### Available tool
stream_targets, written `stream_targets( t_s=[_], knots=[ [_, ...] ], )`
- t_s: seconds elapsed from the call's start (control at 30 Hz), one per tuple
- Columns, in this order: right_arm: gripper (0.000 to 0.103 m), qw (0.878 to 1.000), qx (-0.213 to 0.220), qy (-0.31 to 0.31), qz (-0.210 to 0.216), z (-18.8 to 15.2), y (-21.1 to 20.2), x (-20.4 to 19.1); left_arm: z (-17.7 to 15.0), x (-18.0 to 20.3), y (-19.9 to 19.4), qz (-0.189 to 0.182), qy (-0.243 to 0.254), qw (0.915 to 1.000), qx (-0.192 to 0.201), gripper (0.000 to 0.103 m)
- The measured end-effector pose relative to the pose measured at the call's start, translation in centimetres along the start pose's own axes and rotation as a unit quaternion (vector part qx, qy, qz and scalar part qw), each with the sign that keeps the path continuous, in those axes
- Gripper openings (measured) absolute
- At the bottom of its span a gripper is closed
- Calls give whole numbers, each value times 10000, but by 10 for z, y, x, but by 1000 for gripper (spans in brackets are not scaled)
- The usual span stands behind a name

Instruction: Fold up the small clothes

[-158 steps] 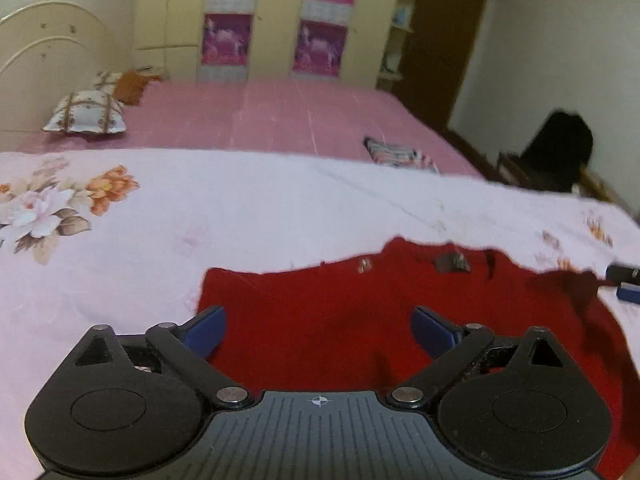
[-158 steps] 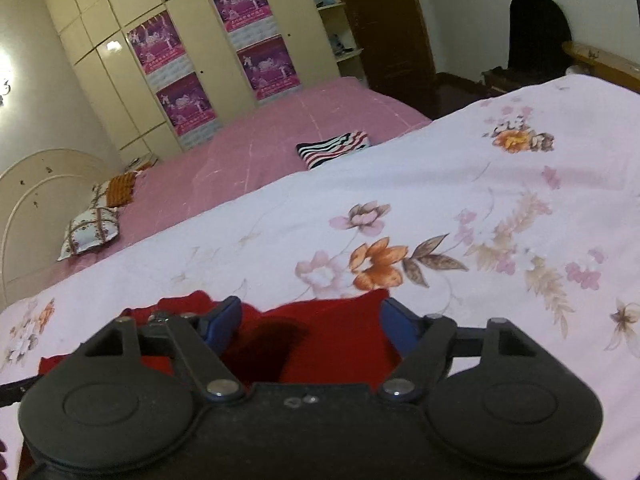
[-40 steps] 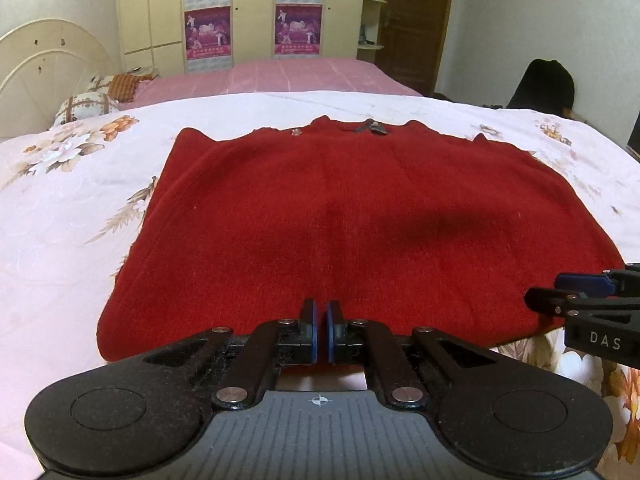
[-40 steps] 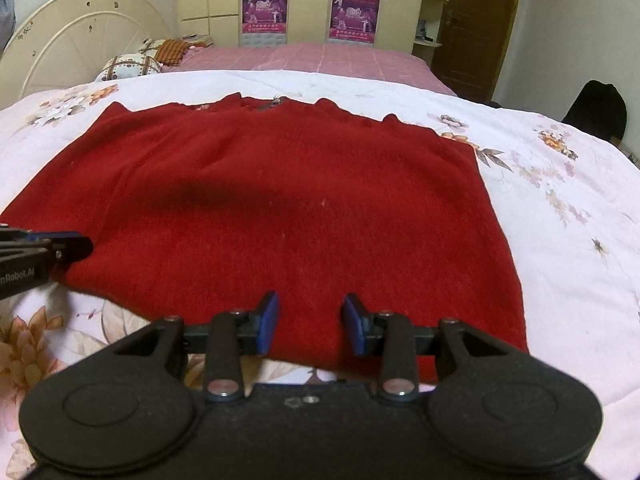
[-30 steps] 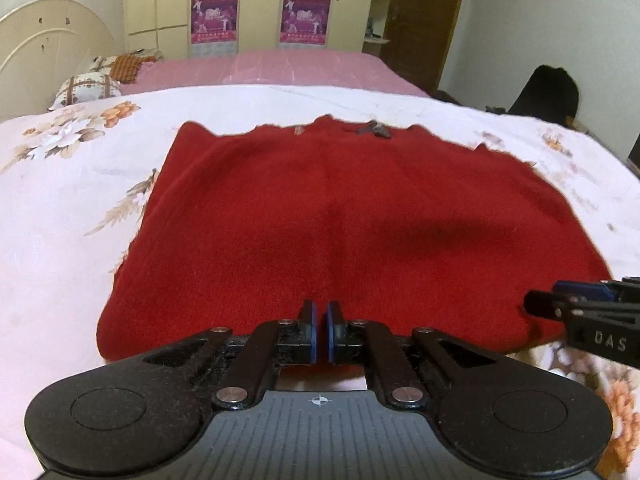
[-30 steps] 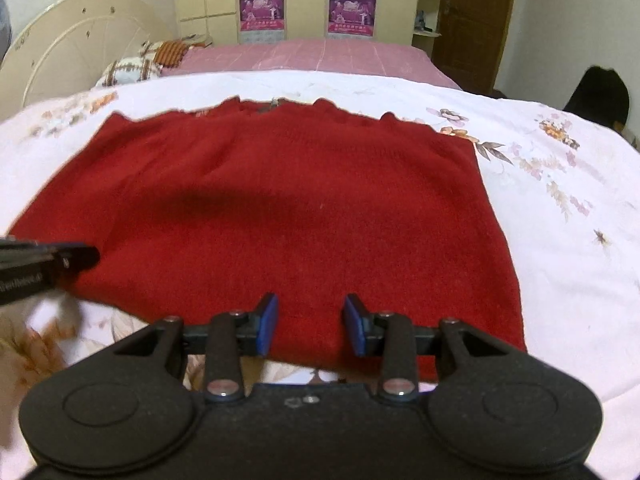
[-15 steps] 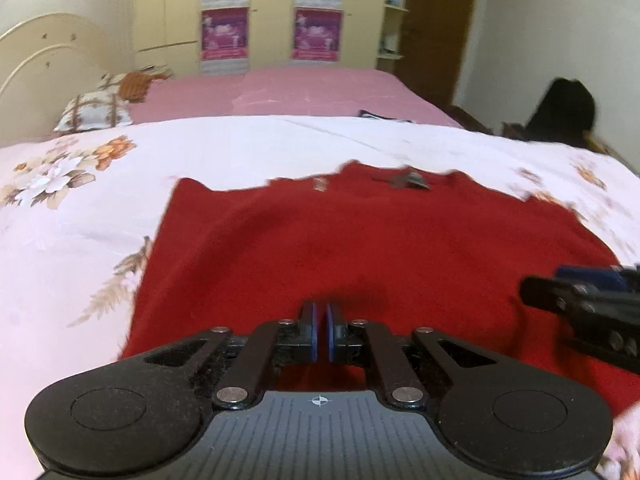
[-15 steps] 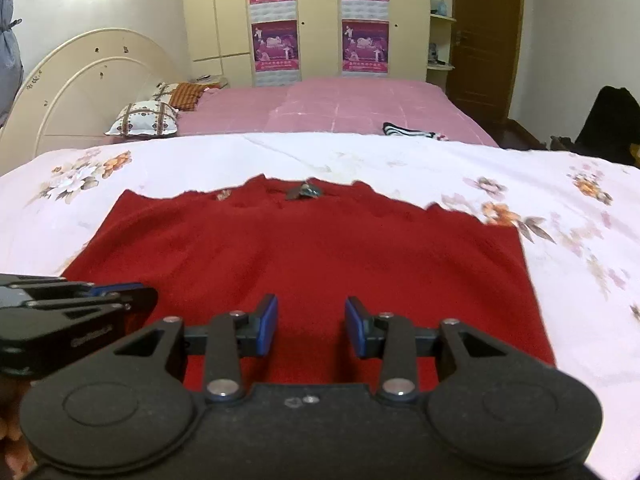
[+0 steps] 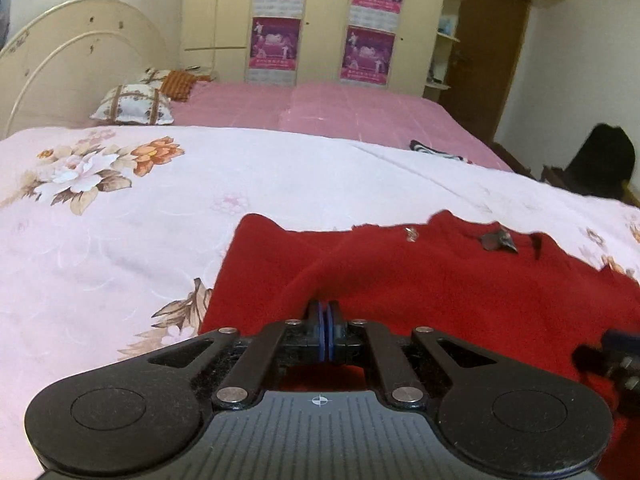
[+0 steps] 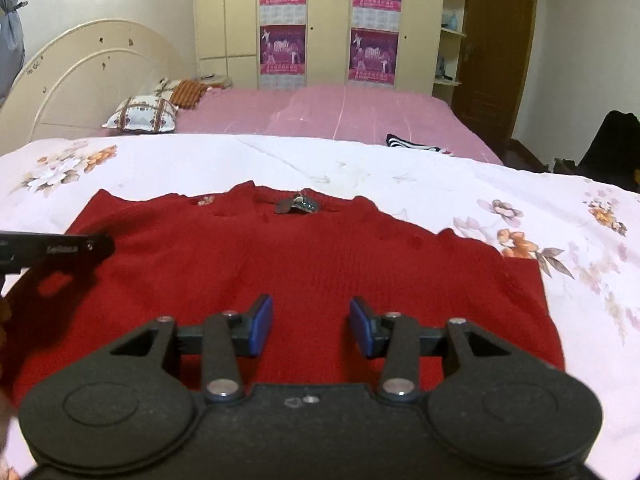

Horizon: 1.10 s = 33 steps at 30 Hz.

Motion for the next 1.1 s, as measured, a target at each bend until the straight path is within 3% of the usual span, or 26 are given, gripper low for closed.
stream_targets(
  t_s=[0.2,0.27,0.4,0.77,0.83,0.97,1.1],
  knots=[
    [45,9999,50,99,36,3,-6,6,2,0,-4,71,20,10000,-42,4],
    [47,9995,249,91,-194,5,-15,13,0,5,-15,61,102,9999,-16,5],
    [49,9987,5,304,-399,-8,-11,37,-10,13,-29,17,339,9994,74,5],
    [49,9900,213,915,-1051,-19,-33,108,-17,6,-29,84,426,9991,-16,5],
    [49,9891,85,958,-1111,-26,-28,114,-18,9,-30,98,513,9986,-7,5],
    [50,9892,2,946,-1118,-24,-31,108,-17,8,-32,121,504,9986,-98,5],
    [49,9938,227,852,-670,-12,-49,75,-20,9,-46,-29,348,9992,-178,5]
  ],
)
Point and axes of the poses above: each gripper's, at about its wrist camera, not at the fingertips, and y roughly the way its jaws point, x to its right, z to its top, the point moved 8 cm from there along y, roughly the way its jaws point, and after that the axes turned 8 degrees about z, right-handed, at the moved point
